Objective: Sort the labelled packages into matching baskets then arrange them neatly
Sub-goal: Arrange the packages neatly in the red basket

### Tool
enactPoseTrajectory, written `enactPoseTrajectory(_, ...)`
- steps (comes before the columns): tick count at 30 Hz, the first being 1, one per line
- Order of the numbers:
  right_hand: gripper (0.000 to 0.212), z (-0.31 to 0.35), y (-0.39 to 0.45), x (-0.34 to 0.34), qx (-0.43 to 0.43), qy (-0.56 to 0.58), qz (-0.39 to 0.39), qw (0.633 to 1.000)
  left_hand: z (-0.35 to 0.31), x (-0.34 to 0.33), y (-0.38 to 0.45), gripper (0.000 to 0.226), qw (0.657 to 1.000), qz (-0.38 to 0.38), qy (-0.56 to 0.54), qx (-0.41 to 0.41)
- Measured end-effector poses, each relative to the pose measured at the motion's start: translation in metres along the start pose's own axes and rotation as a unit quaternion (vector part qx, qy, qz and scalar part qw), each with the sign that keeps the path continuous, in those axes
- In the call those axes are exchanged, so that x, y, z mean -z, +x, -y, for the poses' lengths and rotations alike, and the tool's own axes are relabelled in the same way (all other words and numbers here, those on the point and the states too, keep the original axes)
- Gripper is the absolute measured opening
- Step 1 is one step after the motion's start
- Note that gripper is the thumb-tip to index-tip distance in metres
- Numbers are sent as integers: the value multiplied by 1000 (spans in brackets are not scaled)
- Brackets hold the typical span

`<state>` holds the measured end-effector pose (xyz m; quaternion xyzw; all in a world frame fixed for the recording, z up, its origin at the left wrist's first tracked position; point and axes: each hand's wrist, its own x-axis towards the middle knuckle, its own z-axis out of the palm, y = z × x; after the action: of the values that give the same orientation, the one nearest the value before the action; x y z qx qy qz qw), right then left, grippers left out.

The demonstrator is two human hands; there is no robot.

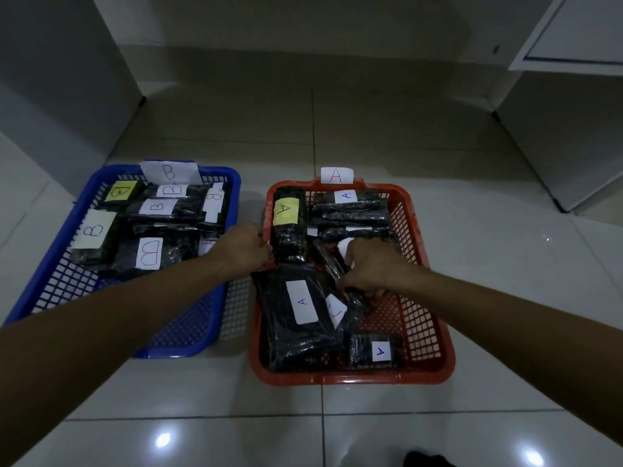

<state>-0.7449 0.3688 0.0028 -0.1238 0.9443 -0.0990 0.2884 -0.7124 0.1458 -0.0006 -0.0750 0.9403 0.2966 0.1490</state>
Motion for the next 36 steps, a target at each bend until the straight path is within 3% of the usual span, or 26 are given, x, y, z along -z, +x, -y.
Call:
enactPoseTrajectory(3,50,-6,0,-3,44,-93,-50,993,1,-1,2,11,1000,-3,-2,0)
enactPoseTrajectory(8,66,-8,2,-21,51,-115,-48,991,1,-2,4,12,1000,1,-6,11)
enactPoseTrajectory(11,63,-6,-1,-21,55,-92,-62,992,1,-3,3,14,1000,-5,1,6)
enactPoseTrajectory(15,41,-18,-8,23,39,-38,-61,997,2,-4,3,12,1000,-15,-2,8)
enactPoseTrajectory(17,33,-30,-14,39,72,1,5,997,0,-5,3,9,999,-25,-16,16)
enactPoseTrajectory(19,24,-37,-23,40,110,29,120,986,-1,-10,0,10,998,-46,-22,23)
enactPoseTrajectory(22,30,-39,-32,21,111,-28,252,961,1,-24,-6,21,997,-79,-15,4)
enactPoseTrajectory(24,30,-38,-33,9,108,-72,282,951,0,-29,-8,26,995,-85,-39,23)
enactPoseTrajectory(26,27,-40,-27,6,106,-62,218,968,-1,-31,-7,30,992,-79,-72,63)
enactPoseTrajectory(29,16,-40,-10,6,78,9,-14,997,-1,-34,-6,36,986,-78,-122,85)
enactPoseTrajectory(31,33,-34,6,6,52,10,-113,992,1,-38,-8,39,976,-80,-174,105)
enactPoseTrajectory(34,71,-18,32,-3,31,-16,-142,989,6,-42,-10,41,961,-64,-237,130)
enactPoseTrajectory(36,82,-10,43,-11,18,-51,-135,989,9,-43,-11,38,951,-56,-271,135)
